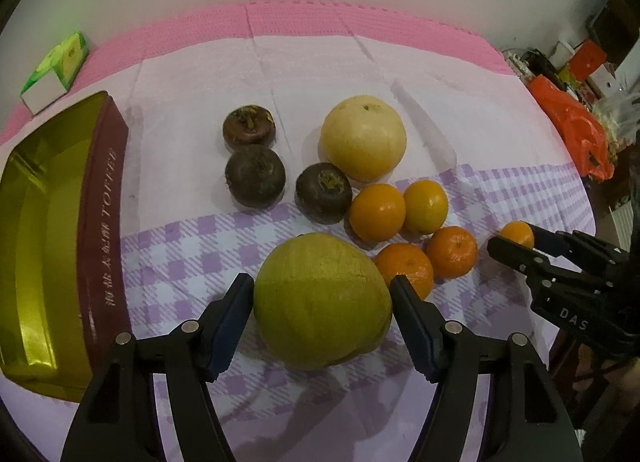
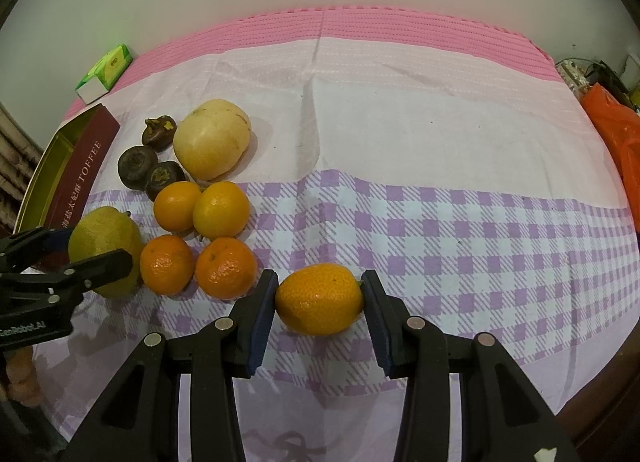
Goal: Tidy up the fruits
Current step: 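Close the left gripper on the green pomelo while the right gripper holds the mandarin, then carry the green pomelo with the left gripper into the gold tin tray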
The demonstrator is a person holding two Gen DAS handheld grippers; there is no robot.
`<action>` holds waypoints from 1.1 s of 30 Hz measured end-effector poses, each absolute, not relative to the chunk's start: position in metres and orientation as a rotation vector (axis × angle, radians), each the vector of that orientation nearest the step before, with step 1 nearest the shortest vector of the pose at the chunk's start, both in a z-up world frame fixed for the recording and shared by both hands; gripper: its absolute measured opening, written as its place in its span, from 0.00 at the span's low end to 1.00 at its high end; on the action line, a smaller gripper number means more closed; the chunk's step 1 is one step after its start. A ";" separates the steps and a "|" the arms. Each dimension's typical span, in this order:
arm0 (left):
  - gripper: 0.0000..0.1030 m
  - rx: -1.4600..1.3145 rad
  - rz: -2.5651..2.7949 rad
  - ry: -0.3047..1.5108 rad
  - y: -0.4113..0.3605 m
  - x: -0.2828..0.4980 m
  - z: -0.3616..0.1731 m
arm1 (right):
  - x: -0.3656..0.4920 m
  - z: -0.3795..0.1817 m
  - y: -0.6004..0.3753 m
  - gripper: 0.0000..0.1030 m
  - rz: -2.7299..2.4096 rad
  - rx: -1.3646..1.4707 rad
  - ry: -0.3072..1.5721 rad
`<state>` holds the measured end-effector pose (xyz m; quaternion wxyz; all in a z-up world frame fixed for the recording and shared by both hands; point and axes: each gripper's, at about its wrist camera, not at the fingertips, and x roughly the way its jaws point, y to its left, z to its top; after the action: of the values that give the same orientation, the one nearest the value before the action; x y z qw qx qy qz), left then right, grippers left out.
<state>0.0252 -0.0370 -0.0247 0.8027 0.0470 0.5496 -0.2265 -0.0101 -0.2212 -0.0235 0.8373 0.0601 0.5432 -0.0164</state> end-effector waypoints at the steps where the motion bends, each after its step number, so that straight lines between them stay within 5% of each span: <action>1: 0.68 0.104 -0.479 1.174 -0.036 0.025 -0.023 | -0.010 -0.024 -0.221 0.39 -0.034 0.126 1.149; 21: 0.68 0.074 -0.305 1.070 0.038 0.054 0.028 | -0.010 -0.026 -0.224 0.39 -0.041 0.126 1.144; 33: 0.68 0.047 -0.094 1.090 0.127 0.078 0.015 | -0.010 -0.028 -0.223 0.39 -0.052 0.117 1.142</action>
<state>0.0776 0.1274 0.0152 0.8538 0.0221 0.5182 -0.0446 -0.0098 -0.2227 -0.0278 0.8394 0.0553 0.5401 -0.0248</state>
